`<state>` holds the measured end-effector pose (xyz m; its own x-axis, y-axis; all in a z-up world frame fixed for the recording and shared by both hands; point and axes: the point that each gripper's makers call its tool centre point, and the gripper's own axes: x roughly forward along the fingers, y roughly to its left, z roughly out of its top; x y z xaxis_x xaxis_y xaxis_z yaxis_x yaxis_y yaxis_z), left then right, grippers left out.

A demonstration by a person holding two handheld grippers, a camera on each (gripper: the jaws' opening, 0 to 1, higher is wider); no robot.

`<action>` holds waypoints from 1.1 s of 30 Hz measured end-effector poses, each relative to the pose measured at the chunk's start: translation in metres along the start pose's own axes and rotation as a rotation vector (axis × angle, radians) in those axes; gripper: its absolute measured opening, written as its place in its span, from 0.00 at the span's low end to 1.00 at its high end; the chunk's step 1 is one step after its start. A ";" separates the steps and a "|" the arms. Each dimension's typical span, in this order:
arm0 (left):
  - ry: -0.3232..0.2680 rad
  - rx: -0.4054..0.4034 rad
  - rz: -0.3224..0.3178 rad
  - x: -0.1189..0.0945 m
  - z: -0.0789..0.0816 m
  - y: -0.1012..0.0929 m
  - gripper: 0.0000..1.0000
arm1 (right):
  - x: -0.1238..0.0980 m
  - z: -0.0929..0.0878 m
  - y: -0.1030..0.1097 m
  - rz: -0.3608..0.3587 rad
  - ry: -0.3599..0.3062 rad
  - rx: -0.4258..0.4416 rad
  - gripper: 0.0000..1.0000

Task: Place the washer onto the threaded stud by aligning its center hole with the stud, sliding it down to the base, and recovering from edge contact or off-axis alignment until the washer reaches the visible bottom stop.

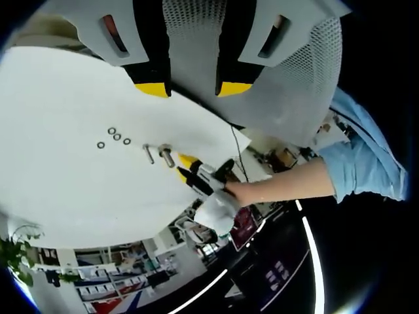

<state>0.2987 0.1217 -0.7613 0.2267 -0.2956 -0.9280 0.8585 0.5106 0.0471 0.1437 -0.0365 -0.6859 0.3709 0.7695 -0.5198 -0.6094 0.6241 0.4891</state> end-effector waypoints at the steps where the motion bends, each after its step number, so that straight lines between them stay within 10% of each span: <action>1: -0.010 0.006 0.004 -0.005 0.000 -0.001 0.23 | 0.000 0.000 0.001 0.002 0.001 -0.002 0.29; 17: -0.173 -0.089 0.086 -0.078 -0.008 -0.021 0.25 | 0.000 0.000 0.008 0.034 0.006 -0.026 0.29; 29: -0.237 -0.237 0.230 -0.124 -0.077 -0.027 0.42 | 0.000 0.000 0.007 0.028 0.002 -0.020 0.29; 33: -0.343 -0.273 0.286 -0.133 -0.082 -0.032 0.46 | 0.000 0.000 0.006 0.021 0.003 -0.016 0.29</action>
<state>0.2032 0.2106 -0.6698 0.6116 -0.3370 -0.7158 0.5990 0.7883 0.1405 0.1398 -0.0331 -0.6833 0.3554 0.7821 -0.5118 -0.6283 0.6053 0.4887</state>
